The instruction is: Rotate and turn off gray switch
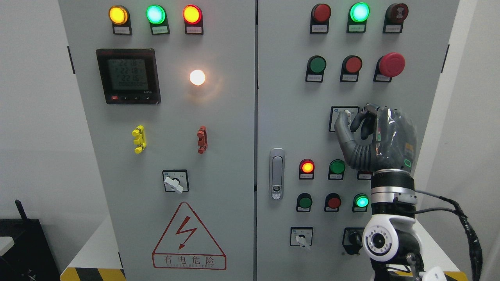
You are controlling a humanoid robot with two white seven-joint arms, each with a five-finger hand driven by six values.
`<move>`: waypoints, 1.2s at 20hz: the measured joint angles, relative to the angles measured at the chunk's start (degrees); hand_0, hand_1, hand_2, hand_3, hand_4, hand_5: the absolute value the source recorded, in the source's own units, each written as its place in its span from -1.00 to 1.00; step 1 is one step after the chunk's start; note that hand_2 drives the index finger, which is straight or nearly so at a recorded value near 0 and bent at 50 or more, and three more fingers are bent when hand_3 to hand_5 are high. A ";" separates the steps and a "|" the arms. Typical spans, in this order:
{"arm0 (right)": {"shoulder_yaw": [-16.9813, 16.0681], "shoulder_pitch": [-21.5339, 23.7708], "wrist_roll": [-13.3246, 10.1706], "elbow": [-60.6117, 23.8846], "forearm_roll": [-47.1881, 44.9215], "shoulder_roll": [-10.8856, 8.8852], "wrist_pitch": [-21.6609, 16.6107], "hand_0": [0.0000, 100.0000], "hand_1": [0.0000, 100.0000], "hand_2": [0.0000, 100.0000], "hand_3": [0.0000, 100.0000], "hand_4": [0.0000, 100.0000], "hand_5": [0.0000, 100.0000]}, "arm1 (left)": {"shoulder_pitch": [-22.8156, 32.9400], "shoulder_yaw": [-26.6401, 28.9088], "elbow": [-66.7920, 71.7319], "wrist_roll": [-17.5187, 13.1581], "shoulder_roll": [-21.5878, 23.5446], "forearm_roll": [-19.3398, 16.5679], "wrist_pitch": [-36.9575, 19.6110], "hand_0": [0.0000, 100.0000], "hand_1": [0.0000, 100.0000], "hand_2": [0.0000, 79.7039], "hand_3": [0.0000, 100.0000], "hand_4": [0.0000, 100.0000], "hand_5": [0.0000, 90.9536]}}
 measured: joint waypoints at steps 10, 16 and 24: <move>0.08 0.21 -0.09 -0.12 0.00 0.00 -0.37 -0.28 -0.08 0.50 1.00 0.80 1.00 | 0.00 0.00 0.00 0.29 0.00 0.00 0.00 -0.76 -0.22 -1.00 -1.00 -1.00 -1.00; 0.05 0.31 -0.09 -0.32 0.00 0.00 -0.38 -0.30 -0.07 0.50 1.00 0.80 1.00 | 0.00 0.00 0.00 0.30 0.00 0.00 0.00 -0.76 -0.22 -1.00 -1.00 -1.00 -1.00; -0.23 0.51 -0.13 -0.65 -0.07 -1.00 -0.73 -0.31 -0.07 0.50 1.00 0.80 1.00 | 0.00 0.00 0.00 0.48 0.00 0.00 0.00 -0.76 -0.22 -1.00 -1.00 -1.00 -1.00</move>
